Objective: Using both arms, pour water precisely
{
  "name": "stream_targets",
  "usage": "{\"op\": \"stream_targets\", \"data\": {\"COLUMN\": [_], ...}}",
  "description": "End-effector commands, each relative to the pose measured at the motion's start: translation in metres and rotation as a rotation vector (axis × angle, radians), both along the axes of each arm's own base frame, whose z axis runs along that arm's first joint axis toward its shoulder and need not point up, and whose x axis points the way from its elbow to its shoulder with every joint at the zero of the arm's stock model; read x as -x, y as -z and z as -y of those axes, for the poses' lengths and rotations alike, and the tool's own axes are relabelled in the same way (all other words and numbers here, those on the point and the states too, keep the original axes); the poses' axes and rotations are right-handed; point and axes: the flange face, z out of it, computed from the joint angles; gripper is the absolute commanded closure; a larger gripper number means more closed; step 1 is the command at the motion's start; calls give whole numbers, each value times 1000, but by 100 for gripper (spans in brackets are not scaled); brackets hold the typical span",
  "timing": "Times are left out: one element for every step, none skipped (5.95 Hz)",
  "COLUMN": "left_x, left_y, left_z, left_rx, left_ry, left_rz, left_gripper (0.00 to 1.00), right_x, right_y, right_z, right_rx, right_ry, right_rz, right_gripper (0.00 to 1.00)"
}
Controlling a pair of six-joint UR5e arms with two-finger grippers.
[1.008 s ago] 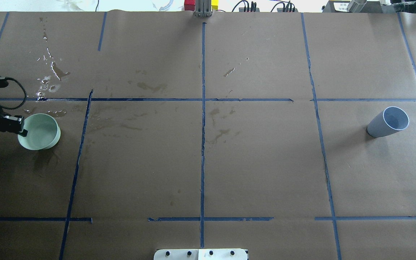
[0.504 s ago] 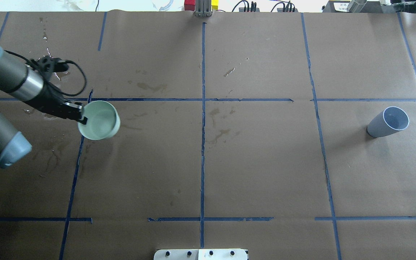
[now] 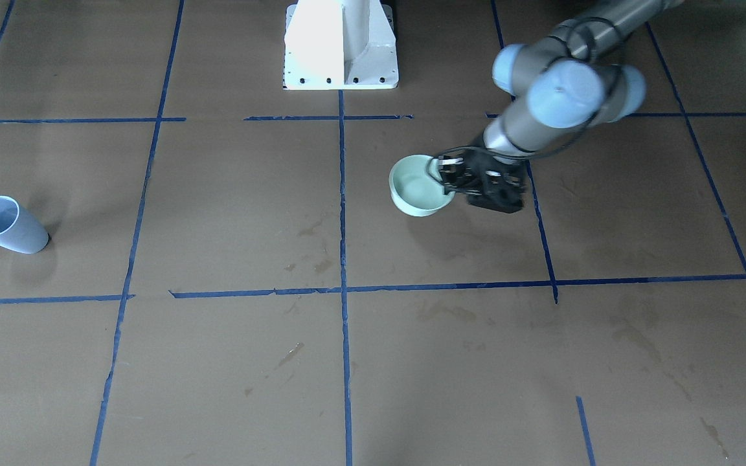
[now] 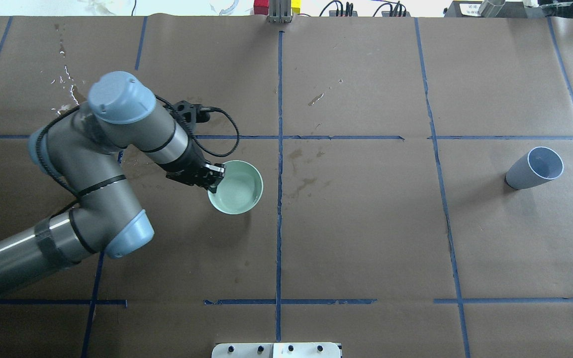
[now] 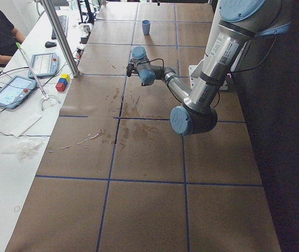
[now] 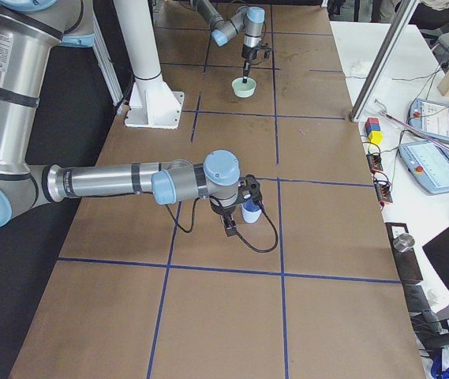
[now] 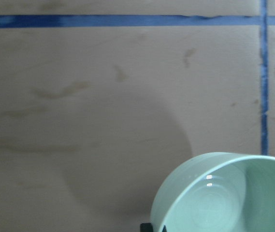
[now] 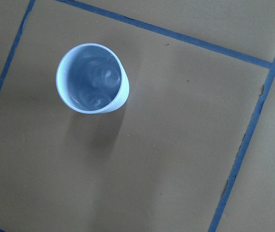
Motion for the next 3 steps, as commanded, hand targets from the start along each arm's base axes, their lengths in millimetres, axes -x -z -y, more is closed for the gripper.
{"op": "stream_targets", "data": {"left_x": [-45, -65, -73], "left_y": [26, 44, 40], "left_z": [18, 35, 40], "left_rx": [-3, -8, -12], "left_ry": [20, 42, 43], "left_rz": [54, 64, 56], "left_gripper": [100, 100, 100], "right_x": [-1, -1, -1], "right_y": [1, 2, 2], "right_z": [-4, -3, -4], "right_rx": [0, -9, -19], "right_ry": [0, 1, 1], "right_rz": [-1, -1, 2], "right_gripper": [0, 0, 0]}}
